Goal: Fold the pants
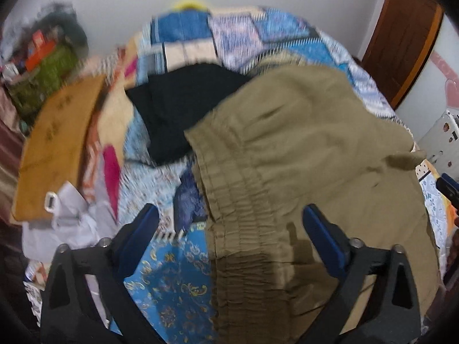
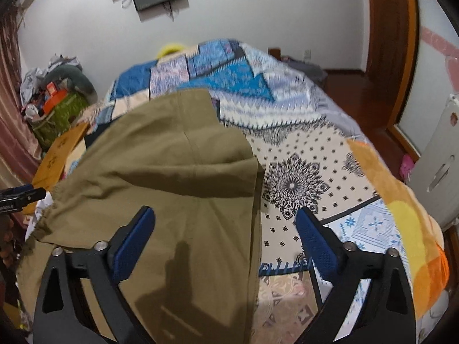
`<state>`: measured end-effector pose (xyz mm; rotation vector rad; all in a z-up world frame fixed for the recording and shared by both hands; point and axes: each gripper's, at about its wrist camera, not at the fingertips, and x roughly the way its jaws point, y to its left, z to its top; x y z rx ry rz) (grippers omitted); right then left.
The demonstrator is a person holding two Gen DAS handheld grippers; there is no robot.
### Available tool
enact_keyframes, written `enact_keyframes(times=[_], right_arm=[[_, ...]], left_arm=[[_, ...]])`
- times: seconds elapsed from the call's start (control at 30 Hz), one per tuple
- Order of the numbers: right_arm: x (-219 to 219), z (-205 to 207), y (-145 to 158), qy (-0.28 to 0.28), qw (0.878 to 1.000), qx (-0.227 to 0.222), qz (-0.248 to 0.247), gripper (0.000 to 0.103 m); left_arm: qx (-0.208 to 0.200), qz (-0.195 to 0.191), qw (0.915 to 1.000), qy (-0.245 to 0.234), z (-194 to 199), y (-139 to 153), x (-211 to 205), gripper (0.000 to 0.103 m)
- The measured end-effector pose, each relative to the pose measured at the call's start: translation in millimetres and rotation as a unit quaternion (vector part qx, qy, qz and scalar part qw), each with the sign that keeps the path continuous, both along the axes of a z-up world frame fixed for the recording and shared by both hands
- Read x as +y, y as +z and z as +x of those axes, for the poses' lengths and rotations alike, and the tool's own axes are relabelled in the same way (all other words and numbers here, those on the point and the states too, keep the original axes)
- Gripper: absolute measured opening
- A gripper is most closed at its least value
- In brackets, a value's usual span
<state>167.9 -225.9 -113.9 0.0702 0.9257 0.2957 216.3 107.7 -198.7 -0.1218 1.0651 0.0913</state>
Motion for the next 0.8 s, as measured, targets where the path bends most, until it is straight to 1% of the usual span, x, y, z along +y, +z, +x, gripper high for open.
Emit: enact_keyframes(times=[0.03,0.1,0.17,0.2,0.27,0.33,0.37,0.4,0.43,0.47,0.5,0.53,0.57,0.63,0.73,0.8], right_arm=[[0,5,-4,0.005,1.000,0.006,0.000,0.089],[2,13,-10,0.016,1.000,0.016,0.000,0.083],[3,20,-17,0.029,0.999,0.032,-0.001,0.069],[4,23,-21,0.034,0.999,0.038,-0.002,0.066],[6,29,-29,0.047,0.997,0.055,0.001,0.053],[5,33,-36,0.047,0.997,0.068,0.006,0.049],[4,34,-38,0.049,0.996,0.073,0.015,0.047],[2,35,-38,0.051,0.995,0.077,0.023,0.046],[2,36,-39,0.053,0.995,0.081,0.027,0.042],[2,37,-39,0.053,0.995,0.083,0.030,0.035],[2,38,-39,0.053,0.994,0.085,0.031,0.031],[1,38,-40,0.050,0.995,0.085,0.033,0.019],[1,36,-42,0.050,0.994,0.087,0.038,0.013],[4,34,-42,0.048,0.995,0.084,0.026,0.011],[14,31,-38,0.058,0.996,0.073,-0.014,0.008],[17,34,-38,0.065,0.995,0.070,-0.029,0.007]], left_arm=[[0.011,-0.009,0.9999,0.001,1,-4,3,0.087],[0.028,-0.026,0.9993,0.004,4,-11,9,0.086],[0.039,-0.038,0.9985,0.004,8,-16,14,0.084],[0.042,-0.042,0.9982,0.000,9,-17,14,0.084],[0.046,-0.047,0.9978,-0.012,10,-18,12,0.084],[0.051,-0.050,0.9971,-0.024,12,-21,10,0.084],[0.057,-0.062,0.9960,-0.028,14,-23,11,0.084],[0.062,-0.073,0.9951,-0.028,17,-25,13,0.081],[0.068,-0.088,0.9935,-0.027,19,-28,16,0.078],[0.070,-0.100,0.9922,-0.026,20,-30,17,0.077],[0.070,-0.108,0.9913,-0.027,21,-31,18,0.073],[0.068,-0.113,0.9909,-0.029,20,-32,18,0.070],[0.063,-0.110,0.9914,-0.032,20,-32,17,0.068],[0.056,-0.101,0.9931,-0.022,19,-32,18,0.066],[0.051,-0.098,0.9938,-0.012,19,-32,22,0.066],[0.045,-0.090,0.9949,-0.010,19,-32,23,0.066]])
